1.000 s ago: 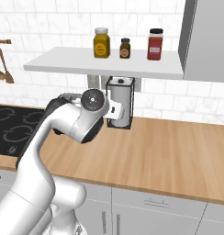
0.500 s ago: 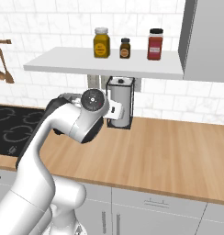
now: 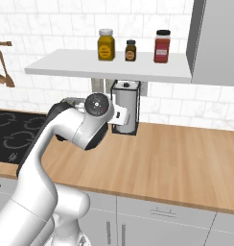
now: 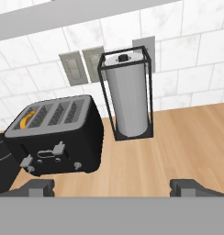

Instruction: Start the toaster. Once the lever pops up, take the bread to the plate on the dining counter.

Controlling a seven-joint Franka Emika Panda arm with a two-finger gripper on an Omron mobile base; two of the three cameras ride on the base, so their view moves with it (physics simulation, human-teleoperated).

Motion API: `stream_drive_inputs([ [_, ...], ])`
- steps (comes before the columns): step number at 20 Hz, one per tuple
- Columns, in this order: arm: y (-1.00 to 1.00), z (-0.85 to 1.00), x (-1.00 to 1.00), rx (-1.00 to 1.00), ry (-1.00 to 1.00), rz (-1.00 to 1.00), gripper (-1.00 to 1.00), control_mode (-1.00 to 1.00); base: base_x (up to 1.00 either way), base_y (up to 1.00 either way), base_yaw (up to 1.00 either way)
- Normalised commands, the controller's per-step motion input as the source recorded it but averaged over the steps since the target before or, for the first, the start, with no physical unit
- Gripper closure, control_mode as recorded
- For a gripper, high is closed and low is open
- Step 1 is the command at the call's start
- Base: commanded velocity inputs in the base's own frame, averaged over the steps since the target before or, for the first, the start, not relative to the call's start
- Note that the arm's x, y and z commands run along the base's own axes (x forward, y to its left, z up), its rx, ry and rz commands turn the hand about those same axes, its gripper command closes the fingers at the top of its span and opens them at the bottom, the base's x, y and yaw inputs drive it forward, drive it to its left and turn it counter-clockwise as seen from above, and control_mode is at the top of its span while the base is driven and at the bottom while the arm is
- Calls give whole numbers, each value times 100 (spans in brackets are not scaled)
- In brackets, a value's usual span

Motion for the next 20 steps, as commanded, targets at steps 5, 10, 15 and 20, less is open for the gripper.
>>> stream_drive_inputs([
  [5, 0, 0, 0, 0, 0, 0, -100, -100, 0, 0, 0],
  [10, 0, 0, 0, 0, 0, 0, -100, -100, 0, 0, 0],
  [15, 0, 0, 0, 0, 0, 0, -100, -100, 0, 0, 0],
  [20, 0, 0, 0, 0, 0, 0, -100, -100, 0, 0, 0],
])
